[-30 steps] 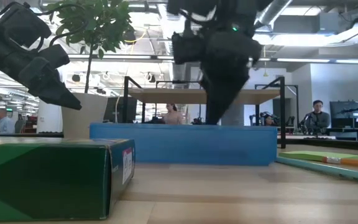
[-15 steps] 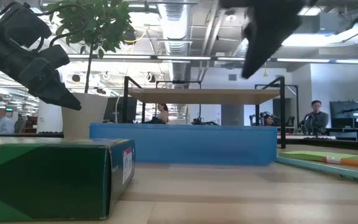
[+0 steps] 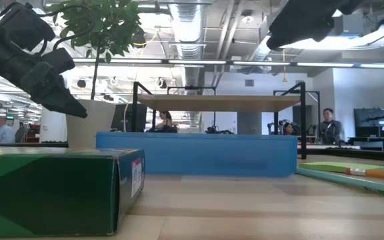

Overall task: Pack school essentials
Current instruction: Put the top yellow pen into the blue supply box

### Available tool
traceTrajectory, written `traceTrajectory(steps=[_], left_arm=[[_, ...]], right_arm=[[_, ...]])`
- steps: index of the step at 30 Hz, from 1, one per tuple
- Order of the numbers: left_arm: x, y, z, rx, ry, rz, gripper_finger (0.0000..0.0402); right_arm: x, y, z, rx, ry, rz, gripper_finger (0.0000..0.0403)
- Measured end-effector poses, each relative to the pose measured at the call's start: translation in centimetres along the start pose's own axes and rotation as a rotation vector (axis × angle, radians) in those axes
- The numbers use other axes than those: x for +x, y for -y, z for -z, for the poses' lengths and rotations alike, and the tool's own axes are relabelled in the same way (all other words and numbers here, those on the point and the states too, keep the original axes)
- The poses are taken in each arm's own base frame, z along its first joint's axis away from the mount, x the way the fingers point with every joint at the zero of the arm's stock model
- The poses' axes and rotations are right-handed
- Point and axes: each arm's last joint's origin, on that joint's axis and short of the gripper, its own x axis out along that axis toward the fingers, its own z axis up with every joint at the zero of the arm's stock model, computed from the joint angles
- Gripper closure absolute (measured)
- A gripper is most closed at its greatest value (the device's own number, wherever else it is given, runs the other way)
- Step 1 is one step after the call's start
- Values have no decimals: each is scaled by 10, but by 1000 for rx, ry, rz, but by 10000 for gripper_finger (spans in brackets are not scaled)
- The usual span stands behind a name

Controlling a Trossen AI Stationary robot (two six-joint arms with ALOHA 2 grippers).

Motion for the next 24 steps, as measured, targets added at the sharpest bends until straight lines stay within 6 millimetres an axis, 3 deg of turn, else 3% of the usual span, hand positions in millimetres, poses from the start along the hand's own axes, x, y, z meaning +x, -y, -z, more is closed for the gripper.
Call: traceTrajectory(steps=[5, 13, 24], left_arm=[[0, 0, 0, -88, 5, 1, 134], [-1, 0, -16, -629, 163, 37, 134], [-2, -3, -17, -707, 221, -51, 134]], right_arm=[[-3, -5, 0, 1, 94, -50, 210], [-4, -11, -17, -66, 249, -103, 211], [2, -3, -24, -76, 270, -72, 214]])
